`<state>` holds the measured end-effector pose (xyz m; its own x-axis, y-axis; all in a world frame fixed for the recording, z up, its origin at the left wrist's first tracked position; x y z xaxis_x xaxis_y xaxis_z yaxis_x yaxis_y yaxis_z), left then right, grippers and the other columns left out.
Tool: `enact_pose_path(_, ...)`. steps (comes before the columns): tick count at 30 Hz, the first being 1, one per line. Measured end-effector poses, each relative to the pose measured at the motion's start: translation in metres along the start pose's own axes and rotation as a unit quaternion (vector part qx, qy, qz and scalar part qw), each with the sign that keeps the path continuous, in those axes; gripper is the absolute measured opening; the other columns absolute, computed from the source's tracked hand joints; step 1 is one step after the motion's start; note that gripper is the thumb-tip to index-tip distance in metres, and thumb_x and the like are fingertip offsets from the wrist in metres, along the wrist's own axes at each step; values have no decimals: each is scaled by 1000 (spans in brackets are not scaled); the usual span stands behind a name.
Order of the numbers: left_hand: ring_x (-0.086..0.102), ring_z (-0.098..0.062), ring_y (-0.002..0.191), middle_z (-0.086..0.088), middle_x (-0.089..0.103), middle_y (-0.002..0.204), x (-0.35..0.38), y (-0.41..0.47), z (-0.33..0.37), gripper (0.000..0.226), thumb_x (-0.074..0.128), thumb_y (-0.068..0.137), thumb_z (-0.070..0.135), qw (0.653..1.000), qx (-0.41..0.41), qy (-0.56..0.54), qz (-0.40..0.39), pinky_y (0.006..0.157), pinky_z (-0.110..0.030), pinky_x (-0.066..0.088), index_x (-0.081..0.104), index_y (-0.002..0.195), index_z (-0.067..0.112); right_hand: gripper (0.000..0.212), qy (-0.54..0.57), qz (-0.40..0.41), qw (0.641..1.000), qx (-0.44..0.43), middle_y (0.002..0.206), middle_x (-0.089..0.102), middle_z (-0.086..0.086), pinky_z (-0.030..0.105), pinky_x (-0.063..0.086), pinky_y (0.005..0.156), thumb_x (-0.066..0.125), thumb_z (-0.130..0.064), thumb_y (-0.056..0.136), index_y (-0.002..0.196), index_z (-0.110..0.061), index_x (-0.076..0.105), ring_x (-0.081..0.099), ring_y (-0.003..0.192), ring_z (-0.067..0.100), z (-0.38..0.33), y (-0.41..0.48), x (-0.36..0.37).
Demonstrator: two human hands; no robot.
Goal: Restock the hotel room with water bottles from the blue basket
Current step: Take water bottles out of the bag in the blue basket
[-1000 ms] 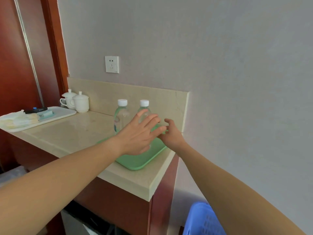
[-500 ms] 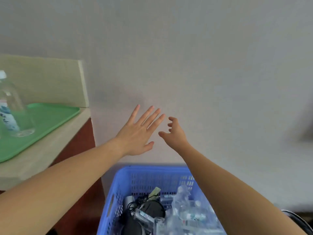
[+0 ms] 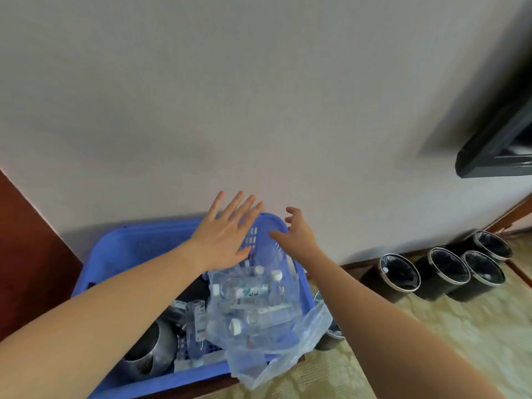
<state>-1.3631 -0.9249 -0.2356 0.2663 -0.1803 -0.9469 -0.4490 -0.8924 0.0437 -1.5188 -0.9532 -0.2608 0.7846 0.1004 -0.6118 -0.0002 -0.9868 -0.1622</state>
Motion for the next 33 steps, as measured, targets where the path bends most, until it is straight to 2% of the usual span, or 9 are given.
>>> enact_pose_path(5, -18, -30, 149, -9, -20, 162, 75, -11, 43, 88, 33, 98, 56, 991, 10, -47, -126, 116, -54, -15, -25, 151, 15, 67, -55, -80, 994, 39, 146, 44, 16, 33, 39, 99, 66, -17, 90, 146, -8, 32, 48, 130, 30, 72, -10, 38)
enact_pose_path(9, -12, -31, 150, -12, -20, 162, 121, -24, 70, 86, 35, 100, 54, 969, 25, -82, -232, 119, -54, -9, -19, 154, 16, 64, -109, -158, 978, 81, 140, 49, 15, 30, 44, 84, 64, -21, 92, 147, -12, 33, 56, 115, 28, 121, -20, 65)
enact_pose_path(15, 6, -36, 149, -17, -8, 163, 158, -45, 95, 78, 40, 102, 40, 916, 65, -182, -352, 120, -45, 17, -9, 156, 14, 60, -151, -225, 957, 104, 145, 45, 11, 30, 43, 86, 61, -24, 94, 147, -14, 35, 51, 124, 30, 145, -23, 90)
enact_pose_path(19, 17, -33, 147, -14, 2, 163, 169, -48, 95, 76, 41, 103, 38, 891, 72, -215, -395, 114, -45, 29, -6, 157, 13, 53, -226, -246, 940, 64, 142, 45, 13, 32, 43, 82, 58, -24, 95, 144, -15, 39, 54, 117, 32, 139, -17, 94)
enact_pose_path(21, 27, -33, 142, -14, 12, 161, 173, -47, 93, 75, 44, 102, 39, 884, 63, -232, -402, 108, -44, 36, -1, 157, 13, 50, -278, -256, 925, 34, 141, 44, 13, 36, 45, 86, 57, -23, 95, 142, -17, 40, 50, 120, 34, 136, -10, 96)
enact_pose_path(25, 45, -31, 122, -14, 36, 143, 178, -41, 95, 68, 48, 100, 39, 872, 30, -277, -401, 90, -41, 43, 15, 153, 11, 47, -337, -255, 906, -34, 140, 43, 12, 44, 44, 96, 55, -16, 95, 141, -15, 43, 39, 129, 34, 123, 6, 101)
enact_pose_path(27, 48, -30, 115, -13, 41, 134, 181, -42, 100, 63, 53, 98, 36, 860, 15, -290, -419, 87, -42, 47, 24, 148, 11, 45, -363, -261, 892, -68, 136, 46, 12, 44, 44, 97, 54, -14, 94, 138, -17, 47, 37, 130, 32, 118, 13, 105)
enact_pose_path(30, 47, -29, 116, -12, 43, 130, 188, -39, 107, 63, 61, 94, 35, 850, -8, -292, -439, 88, -43, 48, 30, 143, 11, 43, -395, -264, 870, -131, 133, 46, 11, 44, 41, 101, 53, -10, 92, 135, -19, 51, 37, 128, 32, 110, 32, 109)
enact_pose_path(33, 52, -29, 111, -11, 45, 127, 193, -35, 118, 63, 68, 90, 36, 829, -42, -308, -464, 75, -34, 41, 37, 139, 9, 43, -419, -275, 847, -175, 134, 46, 12, 45, 34, 104, 56, -19, 92, 135, -20, 50, 37, 129, 34, 110, 50, 109)
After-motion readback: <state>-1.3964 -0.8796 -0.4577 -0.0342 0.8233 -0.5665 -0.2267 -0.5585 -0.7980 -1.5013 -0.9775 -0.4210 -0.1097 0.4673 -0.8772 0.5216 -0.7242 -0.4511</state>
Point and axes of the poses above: each hand's wrist, its own y-axis towards the middle knuckle, its own x-axis out of the palm, z = x × y, the point moved 7 cm from there along y, towards the middle knuckle
